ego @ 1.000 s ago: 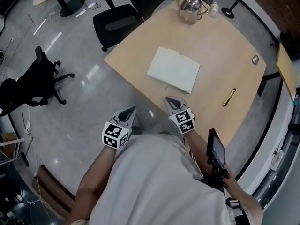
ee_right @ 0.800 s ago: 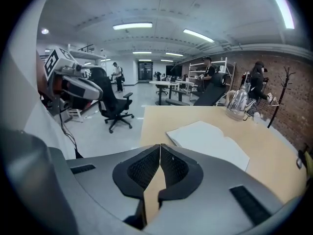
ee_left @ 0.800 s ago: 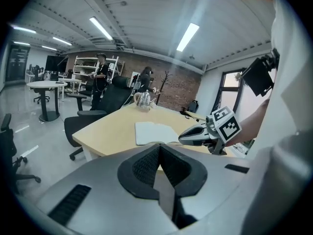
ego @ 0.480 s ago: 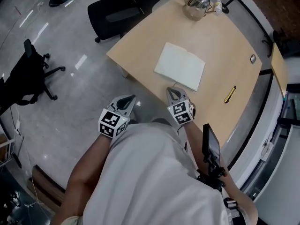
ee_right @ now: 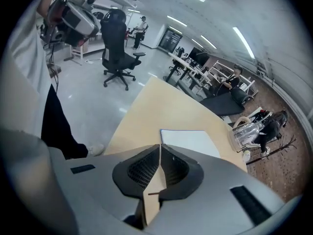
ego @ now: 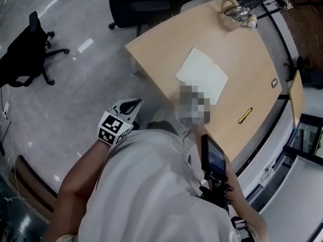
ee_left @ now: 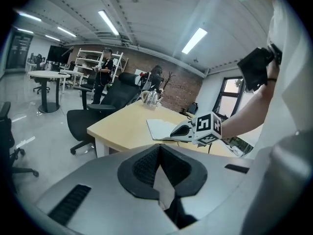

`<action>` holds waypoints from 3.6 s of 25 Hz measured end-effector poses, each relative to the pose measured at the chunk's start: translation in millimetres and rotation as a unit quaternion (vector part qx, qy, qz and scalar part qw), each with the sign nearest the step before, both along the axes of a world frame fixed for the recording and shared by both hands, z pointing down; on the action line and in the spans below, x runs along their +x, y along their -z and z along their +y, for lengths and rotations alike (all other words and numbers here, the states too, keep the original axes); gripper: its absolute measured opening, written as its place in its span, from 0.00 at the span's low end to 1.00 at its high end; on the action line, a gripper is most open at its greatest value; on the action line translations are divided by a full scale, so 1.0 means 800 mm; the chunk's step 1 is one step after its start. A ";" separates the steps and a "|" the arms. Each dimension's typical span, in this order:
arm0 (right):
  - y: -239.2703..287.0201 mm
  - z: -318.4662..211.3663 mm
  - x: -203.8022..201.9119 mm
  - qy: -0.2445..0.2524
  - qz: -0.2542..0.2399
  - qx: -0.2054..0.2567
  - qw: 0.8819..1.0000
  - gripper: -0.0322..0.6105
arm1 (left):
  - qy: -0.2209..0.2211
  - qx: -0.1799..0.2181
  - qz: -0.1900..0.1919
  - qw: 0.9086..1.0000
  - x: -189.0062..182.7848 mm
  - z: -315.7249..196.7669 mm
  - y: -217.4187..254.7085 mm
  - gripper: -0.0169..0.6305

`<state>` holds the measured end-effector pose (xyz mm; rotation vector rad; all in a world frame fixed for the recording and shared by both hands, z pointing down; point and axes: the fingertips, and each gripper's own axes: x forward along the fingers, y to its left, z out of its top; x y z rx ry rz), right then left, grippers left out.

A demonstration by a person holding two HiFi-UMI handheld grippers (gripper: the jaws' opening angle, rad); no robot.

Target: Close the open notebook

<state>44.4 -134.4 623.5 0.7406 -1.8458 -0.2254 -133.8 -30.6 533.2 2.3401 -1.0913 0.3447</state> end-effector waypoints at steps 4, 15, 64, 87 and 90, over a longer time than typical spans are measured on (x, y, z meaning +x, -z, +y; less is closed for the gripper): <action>-0.015 -0.016 0.011 0.004 0.043 0.004 0.999 0.08 | 0.020 -0.015 0.008 1.000 -0.008 0.008 -0.008 0.03; -0.037 -0.038 -0.003 0.055 0.143 0.047 0.987 0.20 | 0.090 -0.022 0.025 0.995 -0.045 0.013 -0.021 0.03; 0.051 -0.025 0.040 -0.150 -0.063 0.087 0.983 0.08 | -0.039 0.004 0.010 0.999 0.049 0.002 0.003 0.03; 0.062 0.003 0.141 -0.312 -0.181 0.093 0.928 0.07 | -0.139 0.014 -0.015 0.990 0.124 -0.019 0.021 0.03; 0.047 0.009 0.170 -0.371 -0.226 0.070 0.898 0.07 | -0.147 0.016 -0.017 0.989 0.133 -0.021 0.025 0.03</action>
